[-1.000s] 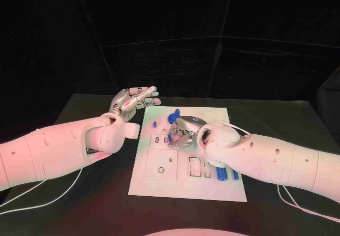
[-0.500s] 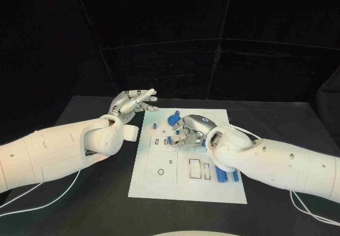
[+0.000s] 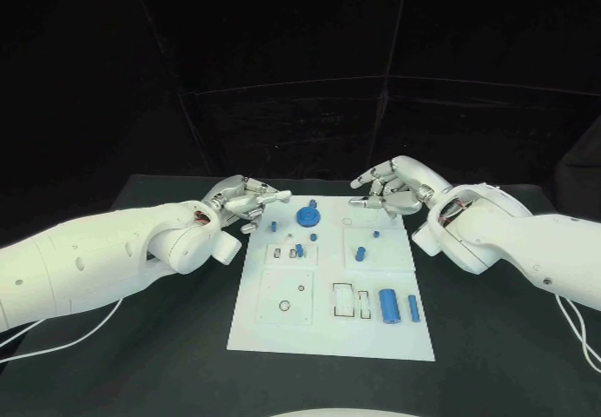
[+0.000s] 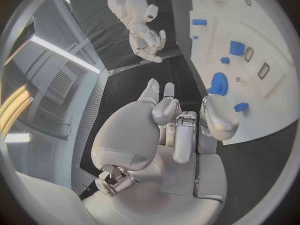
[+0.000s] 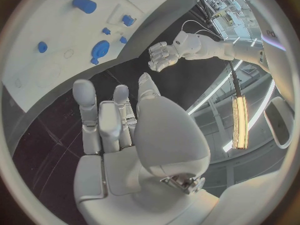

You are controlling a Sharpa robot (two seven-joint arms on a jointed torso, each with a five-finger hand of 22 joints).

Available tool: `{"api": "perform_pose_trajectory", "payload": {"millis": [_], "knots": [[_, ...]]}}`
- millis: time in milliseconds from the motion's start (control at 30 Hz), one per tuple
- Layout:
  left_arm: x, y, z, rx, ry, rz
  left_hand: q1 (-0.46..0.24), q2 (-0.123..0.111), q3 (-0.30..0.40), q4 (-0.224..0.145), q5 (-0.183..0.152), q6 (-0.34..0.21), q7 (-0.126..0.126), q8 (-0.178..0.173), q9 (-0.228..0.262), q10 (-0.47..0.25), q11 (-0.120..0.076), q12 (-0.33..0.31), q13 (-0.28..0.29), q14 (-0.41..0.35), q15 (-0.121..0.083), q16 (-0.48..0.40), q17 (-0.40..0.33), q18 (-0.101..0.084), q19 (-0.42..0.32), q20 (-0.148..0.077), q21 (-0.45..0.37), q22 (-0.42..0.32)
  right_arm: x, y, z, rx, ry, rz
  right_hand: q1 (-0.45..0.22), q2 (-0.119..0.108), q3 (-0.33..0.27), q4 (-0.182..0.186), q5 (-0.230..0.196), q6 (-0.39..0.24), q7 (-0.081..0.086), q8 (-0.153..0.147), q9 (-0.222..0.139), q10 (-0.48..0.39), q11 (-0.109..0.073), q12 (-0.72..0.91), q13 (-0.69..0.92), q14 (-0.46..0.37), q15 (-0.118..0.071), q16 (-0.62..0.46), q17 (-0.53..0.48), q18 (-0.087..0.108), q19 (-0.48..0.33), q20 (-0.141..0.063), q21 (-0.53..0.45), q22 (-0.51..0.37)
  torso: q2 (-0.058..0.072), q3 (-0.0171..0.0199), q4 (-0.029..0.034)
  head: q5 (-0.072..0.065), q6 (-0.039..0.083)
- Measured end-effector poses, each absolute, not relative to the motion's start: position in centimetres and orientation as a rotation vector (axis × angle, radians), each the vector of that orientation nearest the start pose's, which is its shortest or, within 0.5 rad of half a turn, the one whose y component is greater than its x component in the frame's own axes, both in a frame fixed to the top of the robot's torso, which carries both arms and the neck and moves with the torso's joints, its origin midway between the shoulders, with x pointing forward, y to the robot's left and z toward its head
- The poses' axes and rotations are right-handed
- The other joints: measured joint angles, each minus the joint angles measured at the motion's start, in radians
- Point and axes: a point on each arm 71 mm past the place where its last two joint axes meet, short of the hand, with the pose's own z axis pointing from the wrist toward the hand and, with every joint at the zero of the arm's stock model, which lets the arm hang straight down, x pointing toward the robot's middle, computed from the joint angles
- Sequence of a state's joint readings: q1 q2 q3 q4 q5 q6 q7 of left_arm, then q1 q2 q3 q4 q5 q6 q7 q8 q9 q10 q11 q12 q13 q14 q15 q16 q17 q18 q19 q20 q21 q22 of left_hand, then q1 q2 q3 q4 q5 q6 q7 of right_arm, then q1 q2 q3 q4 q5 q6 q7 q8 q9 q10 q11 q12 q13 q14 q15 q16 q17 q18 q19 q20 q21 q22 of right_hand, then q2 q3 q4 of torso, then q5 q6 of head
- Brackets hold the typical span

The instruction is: Assemble the parts on the task board

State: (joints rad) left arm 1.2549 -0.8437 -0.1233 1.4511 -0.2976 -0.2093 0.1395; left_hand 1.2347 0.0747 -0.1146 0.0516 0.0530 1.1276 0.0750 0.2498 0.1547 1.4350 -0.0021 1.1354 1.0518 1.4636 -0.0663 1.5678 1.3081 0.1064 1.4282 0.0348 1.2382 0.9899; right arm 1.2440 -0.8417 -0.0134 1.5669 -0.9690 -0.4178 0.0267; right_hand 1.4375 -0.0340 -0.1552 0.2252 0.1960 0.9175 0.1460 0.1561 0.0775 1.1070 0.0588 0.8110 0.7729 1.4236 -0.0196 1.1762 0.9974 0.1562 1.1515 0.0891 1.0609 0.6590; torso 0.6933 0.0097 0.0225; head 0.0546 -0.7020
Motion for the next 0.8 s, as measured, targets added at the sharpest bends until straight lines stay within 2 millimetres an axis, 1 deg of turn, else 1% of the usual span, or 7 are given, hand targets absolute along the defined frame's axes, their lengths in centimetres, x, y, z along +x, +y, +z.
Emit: {"api": "perform_pose_trajectory", "payload": {"millis": [100, 167, 200, 300, 467, 567, 800], "knots": [[49.8, 21.6, -19.8, -0.775, 1.925, -1.165, -0.079, 0.008, -0.046, 0.06, -0.003, -0.021, -0.006, 0.048, 0.033, -0.013, -0.007, 0.087, 0.088, 0.0, 0.0, 0.0, 0.0, 0.0, -0.009, 0.0, 0.035, 0.043, 48.9, -20.2, -14.2, 0.309, 1.576, 1.019, -0.003, 0.012, -0.017, 0.0, -0.028, 0.0, 0.0, 0.005, -0.003, -0.002, -0.002, -0.03, -0.035, -0.002, 0.002, -0.06, -0.058, 0.0, -0.008, -0.004, -0.056, -0.067, -0.006, 0.0032, -0.0011, 0.006, -0.002], [49.9, 21.0, -19.9, -0.686, 2.034, -1.063, -0.12, 0.031, -0.071, 0.108, -0.003, -0.048, -0.007, 0.082, 0.059, -0.028, -0.01, 0.112, 0.114, 0.004, -0.004, 0.0, 0.0, -0.022, 0.014, -0.004, 0.087, 0.125, 48.9, -20.9, -14.0, 0.344, 1.57, 1.029, -0.006, 0.019, -0.026, -0.003, -0.03, 0.0, 0.0, 0.006, -0.004, -0.002, -0.002, -0.038, -0.048, -0.002, 0.002, -0.081, -0.074, 0.0, -0.008, -0.004, -0.079, -0.091, -0.01, 0.0059, -0.0019, 0.009, -0.002], [50.0, 20.7, -19.9, -0.65, 2.074, -1.017, -0.121, 0.032, -0.081, 0.118, -0.003, -0.06, -0.009, 0.103, 0.075, -0.037, -0.012, 0.115, 0.114, 0.005, -0.005, 0.0, 0.0, -0.022, 0.021, -0.006, 0.095, 0.137, 48.9, -21.1, -14.0, 0.357, 1.568, 1.033, -0.005, 0.02, -0.03, -0.006, -0.03, 0.0, 0.0, 0.006, -0.004, -0.002, -0.002, -0.042, -0.054, -0.002, 0.002, -0.091, -0.08, 0.0, -0.008, -0.004, -0.09, -0.102, -0.011, 0.0071, -0.0022, 0.011, -0.003], [50.1, 20.3, -20.1, -0.56, 2.175, -0.871, -0.114, 0.038, -0.095, 0.131, -0.003, -0.076, -0.014, 0.142, 0.104, -0.047, -0.008, 0.119, 0.111, 0.002, -0.009, 0.0, 0.0, -0.022, 0.023, -0.008, 0.098, 0.142, 49.0, -21.5, -13.9, 0.388, 1.565, 1.045, -0.008, 0.029, -0.046, -0.006, -0.038, -0.003, 0.003, 0.006, -0.006, -0.005, 0.002, -0.05, -0.067, -0.013, 0.002, -0.156, -0.144, 0.015, -0.021, 0.0, -0.146, -0.168, -0.015, 0.0107, -0.0045, 0.017, -0.005], [50.9, 19.5, -20.3, -0.474, 2.25, -0.703, -0.098, 0.054, -0.121, 0.157, -0.003, -0.123, -0.025, 0.276, 0.211, -0.054, -0.016, 0.135, 0.135, 0.002, -0.02, 0.0, 0.0, -0.022, 0.029, -0.013, 0.104, 0.156, 49.1, -21.8, -13.8, 0.416, 1.564, 1.055, -0.008, 0.038, -0.057, -0.012, -0.039, -0.007, 0.007, 0.006, -0.007, -0.009, 0.005, -0.052, -0.078, -0.018, 0.003, -0.199, -0.171, 0.015, -0.024, 0.0, -0.183, -0.201, -0.018, 0.0152, -0.0065, 0.021, -0.007], [51.1, 18.8, -20.5, -0.435, 2.279, -0.632, -0.094, 0.059, -0.134, 0.169, -0.003, -0.157, -0.03, 0.333, 0.261, -0.048, -0.022, 0.147, 0.145, 0.004, -0.021, 0.0, 0.0, -0.022, 0.029, -0.014, 0.106, 0.167, 49.1, -21.7, -13.8, 0.427, 1.567, 1.062, -0.009, 0.04, -0.061, -0.016, -0.025, -0.007, 0.007, 0.006, -0.006, -0.009, 0.005, -0.052, -0.08, -0.01, 0.003, -0.194, -0.157, 0.015, -0.019, 0.0, -0.19, -0.207, -0.019, 0.016, -0.0077, 0.023, -0.009], [51.7, 16.9, -20.9, -0.35, 2.323, -0.512, -0.105, 0.058, -0.169, 0.194, -0.003, -0.196, -0.035, 0.391, 0.316, -0.045, -0.025, 0.153, 0.156, 0.005, -0.023, 0.0, 0.0, -0.022, 0.032, -0.017, 0.111, 0.179, 49.4, -21.8, -13.9, 0.447, 1.576, 1.055, -0.003, 0.046, -0.072, -0.016, 0.01, -0.007, 0.007, 0.01, -0.006, -0.009, 0.005, -0.044, -0.084, 0.002, 0.002, -0.175, -0.125, 0.015, -0.005, -0.003, -0.199, -0.215, -0.018, 0.0152, -0.0075, 0.024, -0.007]]}}
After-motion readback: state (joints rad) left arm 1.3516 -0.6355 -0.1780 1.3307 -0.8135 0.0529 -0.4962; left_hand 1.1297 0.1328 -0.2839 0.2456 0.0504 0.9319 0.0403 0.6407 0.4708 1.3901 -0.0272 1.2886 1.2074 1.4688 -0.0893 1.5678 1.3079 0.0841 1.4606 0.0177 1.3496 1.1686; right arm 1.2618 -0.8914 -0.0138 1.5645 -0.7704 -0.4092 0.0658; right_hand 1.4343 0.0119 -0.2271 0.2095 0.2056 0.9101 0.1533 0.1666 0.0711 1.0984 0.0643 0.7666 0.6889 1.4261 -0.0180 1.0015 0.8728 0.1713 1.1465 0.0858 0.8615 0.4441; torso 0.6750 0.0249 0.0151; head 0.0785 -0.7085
